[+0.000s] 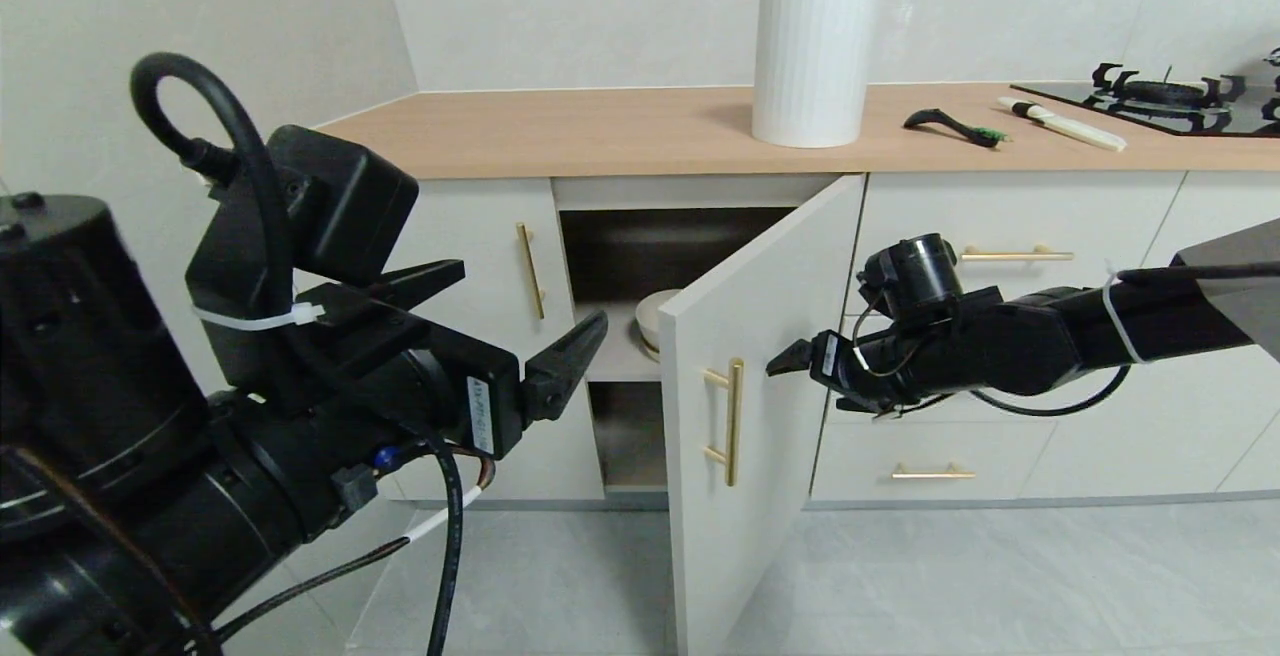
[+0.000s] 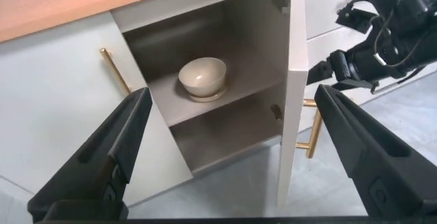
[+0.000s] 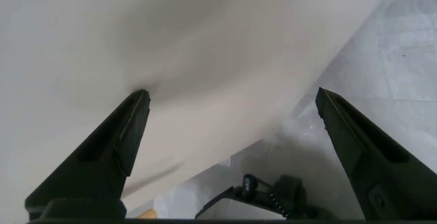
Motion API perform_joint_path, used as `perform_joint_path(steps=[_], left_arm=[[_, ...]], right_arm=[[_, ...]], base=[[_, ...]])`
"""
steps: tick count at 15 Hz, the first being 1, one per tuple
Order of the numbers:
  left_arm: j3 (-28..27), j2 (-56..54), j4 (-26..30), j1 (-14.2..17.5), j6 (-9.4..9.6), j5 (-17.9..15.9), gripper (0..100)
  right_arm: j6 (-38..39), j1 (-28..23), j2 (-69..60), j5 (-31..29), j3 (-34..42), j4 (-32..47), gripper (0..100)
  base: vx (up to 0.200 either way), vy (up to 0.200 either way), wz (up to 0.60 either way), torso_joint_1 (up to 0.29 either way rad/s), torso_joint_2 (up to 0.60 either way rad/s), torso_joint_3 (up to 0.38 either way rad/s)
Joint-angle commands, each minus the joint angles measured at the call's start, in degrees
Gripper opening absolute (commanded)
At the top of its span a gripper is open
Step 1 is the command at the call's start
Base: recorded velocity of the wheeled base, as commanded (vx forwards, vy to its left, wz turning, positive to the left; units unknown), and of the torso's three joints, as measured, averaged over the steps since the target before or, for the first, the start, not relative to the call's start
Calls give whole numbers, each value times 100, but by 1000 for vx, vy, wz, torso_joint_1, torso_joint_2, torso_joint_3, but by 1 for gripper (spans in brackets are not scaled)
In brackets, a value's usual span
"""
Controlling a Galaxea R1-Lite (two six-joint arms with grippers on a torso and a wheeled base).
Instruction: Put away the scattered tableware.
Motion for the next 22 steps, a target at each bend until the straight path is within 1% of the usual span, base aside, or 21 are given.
perform_joint_path(steps=[1,6,8,10,11,14,16,18,19,20,22], left_arm=[[20,-35,22,-9,7,1,100],[38,-123,31,-44,42,27,100],[82,-246,31,-211,94,27,100],[135,-413,31,-475,130,45,100],[135,-448,22,-518,130,80,100],[135,-440,31,-518,130,80,100],[135,-440,31,-518,130,80,100],[135,-422,31,-518,130,80,100],[143,-422,31,-518,130,80,100],[143,-422,31,-518,130,80,100],[143,-422,31,-518,130,80,100]], right_arm=[[11,3,105,-7,-103,-13,100],[29,39,290,-16,-393,-13,100],[90,39,351,-7,-490,-13,100],[143,56,369,-16,-560,-22,100],[240,65,404,-16,-639,-22,100],[398,65,562,-43,-964,-22,100],[538,65,676,-210,-1219,-31,100],[758,65,958,-552,-1694,-31,100],[855,65,1204,-886,-2037,-31,100],[855,65,1283,-1001,-2169,-31,100],[881,21,1292,-1027,-2248,-31,100]], base=[[0,0,0,0,0,0],[200,0,0,0,1,3],[200,0,0,10,2,0],[0,0,0,0,0,0],[0,0,0,0,0,0],[0,0,0,0,0,0],[0,0,0,0,0,0],[0,0,0,0,0,0],[0,0,0,0,0,0],[0,0,0,0,0,0],[0,0,0,0,0,0]])
